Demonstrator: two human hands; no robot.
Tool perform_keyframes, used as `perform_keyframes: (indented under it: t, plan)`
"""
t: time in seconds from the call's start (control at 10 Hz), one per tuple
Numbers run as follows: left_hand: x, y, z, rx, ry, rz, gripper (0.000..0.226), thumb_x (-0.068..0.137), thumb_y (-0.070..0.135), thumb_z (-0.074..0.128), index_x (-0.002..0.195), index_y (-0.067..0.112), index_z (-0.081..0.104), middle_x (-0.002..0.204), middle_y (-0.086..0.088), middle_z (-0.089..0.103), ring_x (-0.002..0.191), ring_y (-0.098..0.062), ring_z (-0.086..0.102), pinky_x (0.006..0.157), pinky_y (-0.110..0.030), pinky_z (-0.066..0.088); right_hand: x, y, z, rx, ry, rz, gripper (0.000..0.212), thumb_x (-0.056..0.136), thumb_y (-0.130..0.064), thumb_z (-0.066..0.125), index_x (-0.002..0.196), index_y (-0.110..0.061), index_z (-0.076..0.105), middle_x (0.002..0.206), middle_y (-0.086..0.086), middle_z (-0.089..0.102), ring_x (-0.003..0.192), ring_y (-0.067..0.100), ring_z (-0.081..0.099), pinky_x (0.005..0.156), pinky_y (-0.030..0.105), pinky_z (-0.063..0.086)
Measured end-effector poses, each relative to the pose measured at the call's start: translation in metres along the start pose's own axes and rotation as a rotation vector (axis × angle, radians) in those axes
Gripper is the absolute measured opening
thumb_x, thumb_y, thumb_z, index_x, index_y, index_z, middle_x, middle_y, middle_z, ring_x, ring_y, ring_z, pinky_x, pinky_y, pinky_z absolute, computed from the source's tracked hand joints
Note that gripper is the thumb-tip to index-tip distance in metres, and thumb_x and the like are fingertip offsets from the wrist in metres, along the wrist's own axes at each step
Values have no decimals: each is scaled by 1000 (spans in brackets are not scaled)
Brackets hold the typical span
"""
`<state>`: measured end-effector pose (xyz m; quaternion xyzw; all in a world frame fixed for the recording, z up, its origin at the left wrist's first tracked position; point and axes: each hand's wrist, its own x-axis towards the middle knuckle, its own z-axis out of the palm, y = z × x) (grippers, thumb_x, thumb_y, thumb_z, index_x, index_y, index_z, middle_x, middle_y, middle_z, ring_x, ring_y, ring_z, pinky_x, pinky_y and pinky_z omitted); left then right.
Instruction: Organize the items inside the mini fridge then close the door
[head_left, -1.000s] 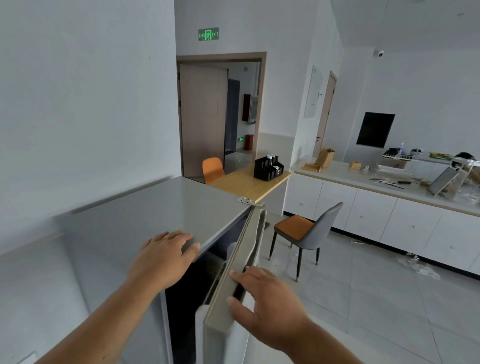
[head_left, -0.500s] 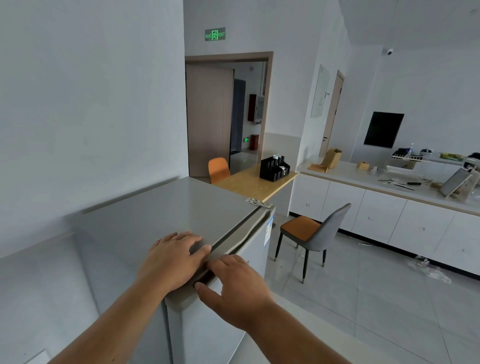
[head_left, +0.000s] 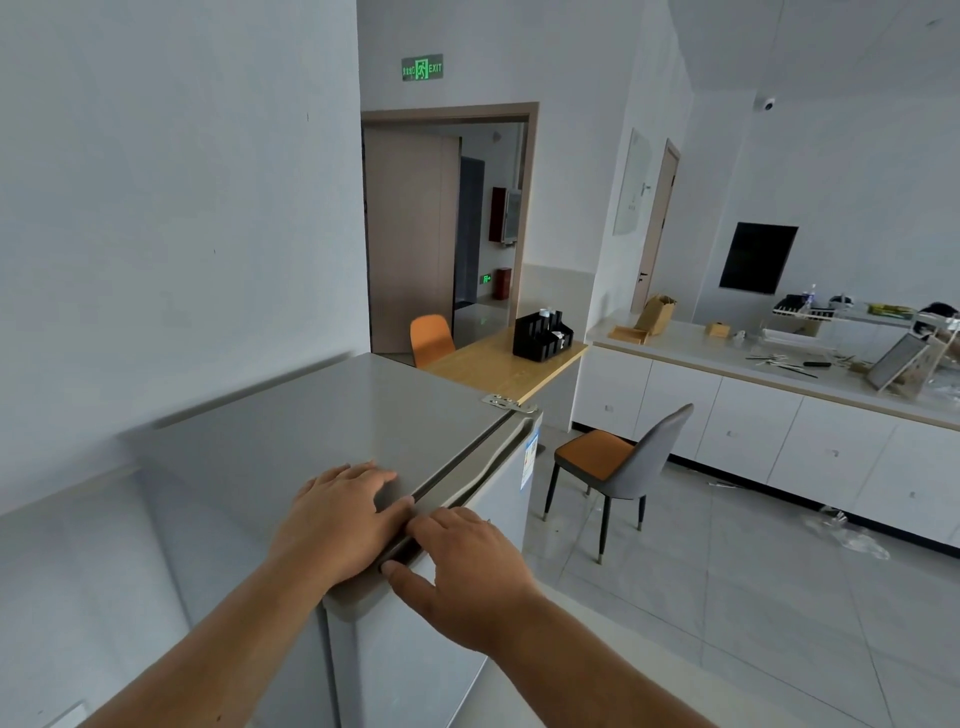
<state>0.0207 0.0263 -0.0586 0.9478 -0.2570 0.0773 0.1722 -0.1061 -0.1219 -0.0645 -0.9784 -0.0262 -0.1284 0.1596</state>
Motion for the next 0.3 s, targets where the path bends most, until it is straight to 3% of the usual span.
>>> perform_keyframes:
  t: [0.1,0.3]
  plan:
    - [-4,5,-5,21,58,47,68,96,73,38,147,32,54,155,6,54,144,-19,45,114,-44,40,0,4,-8,-40,19,-17,58,98,-71,33,127,-28,60,120,-5,64,113,16,54,102,39,47]
    - [-12,36,-18,46,116,126,91,85,88,18,148,33,52,157,6,52,147,-18,42,115,-44,40,-4,32,-36,-48,167,46,66,99,-75,26,149,-34,42,154,-6,48,152,18,28,123,42,26]
